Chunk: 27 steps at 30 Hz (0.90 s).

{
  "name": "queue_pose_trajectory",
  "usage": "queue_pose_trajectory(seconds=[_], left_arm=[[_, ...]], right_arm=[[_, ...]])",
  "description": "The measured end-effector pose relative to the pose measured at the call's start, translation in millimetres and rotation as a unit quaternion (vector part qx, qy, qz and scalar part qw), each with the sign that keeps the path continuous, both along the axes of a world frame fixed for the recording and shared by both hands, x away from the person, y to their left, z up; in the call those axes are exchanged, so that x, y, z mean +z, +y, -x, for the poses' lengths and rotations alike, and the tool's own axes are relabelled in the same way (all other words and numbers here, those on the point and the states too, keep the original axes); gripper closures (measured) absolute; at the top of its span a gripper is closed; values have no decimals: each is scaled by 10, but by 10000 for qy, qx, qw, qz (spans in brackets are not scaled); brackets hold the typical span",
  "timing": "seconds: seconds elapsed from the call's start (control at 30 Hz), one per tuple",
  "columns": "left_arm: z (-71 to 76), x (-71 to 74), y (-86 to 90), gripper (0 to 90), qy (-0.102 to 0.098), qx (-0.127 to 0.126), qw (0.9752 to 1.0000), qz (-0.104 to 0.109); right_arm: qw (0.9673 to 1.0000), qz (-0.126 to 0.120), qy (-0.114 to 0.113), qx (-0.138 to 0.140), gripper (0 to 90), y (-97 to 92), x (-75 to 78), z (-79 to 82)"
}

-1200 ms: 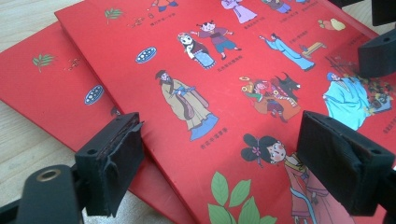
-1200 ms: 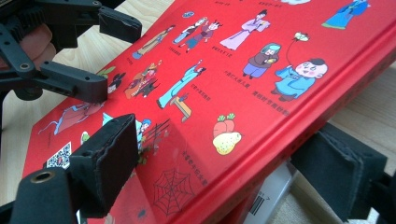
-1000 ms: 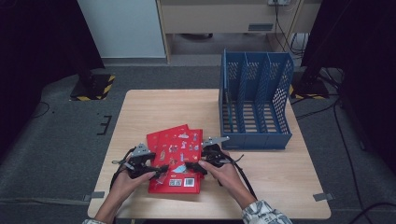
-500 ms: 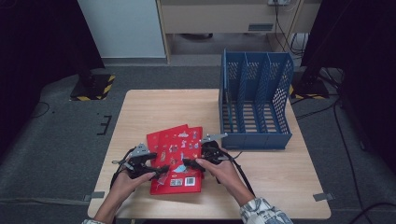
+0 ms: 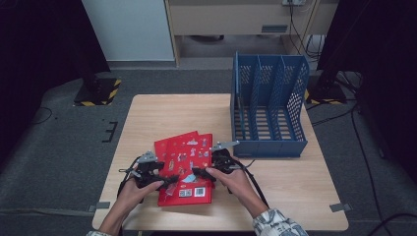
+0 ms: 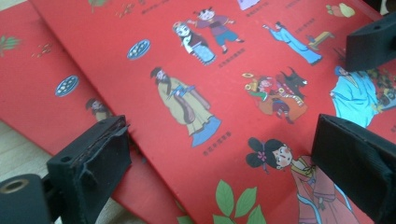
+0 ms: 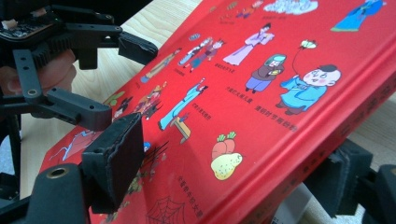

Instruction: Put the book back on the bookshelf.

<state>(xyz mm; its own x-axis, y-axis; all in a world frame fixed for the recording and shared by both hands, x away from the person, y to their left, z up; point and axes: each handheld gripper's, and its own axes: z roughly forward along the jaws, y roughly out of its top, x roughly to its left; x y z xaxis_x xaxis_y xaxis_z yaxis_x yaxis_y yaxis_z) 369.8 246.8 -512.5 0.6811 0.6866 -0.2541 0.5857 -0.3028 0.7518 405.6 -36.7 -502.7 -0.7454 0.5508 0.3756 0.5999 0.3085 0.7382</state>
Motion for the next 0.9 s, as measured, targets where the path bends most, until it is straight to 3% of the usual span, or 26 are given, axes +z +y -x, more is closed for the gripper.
queue_pose_trajectory(seconds=[0.13,0.47,0.6,0.73,0.83,0.9], left_arm=[[11,14,-9,39,-95,-120,9999,14],[14,15,11,42,-79,-226,9996,170],[21,16,-1,41,-108,-224,9996,136],[35,29,-41,41,-256,-231,9994,-29],[41,31,-54,41,-294,-247,9993,-52],[41,33,-54,41,-306,-248,9992,-50]], right_arm=[[10000,-18,-53,40,214,-4,48,12],[9995,-80,97,284,209,9,154,-34],[9992,-98,170,341,200,-1,161,-43],[9988,25,298,387,147,20,128,-55],[9989,44,311,360,151,54,119,-66],[9989,181,257,356,144,103,114,-66]])
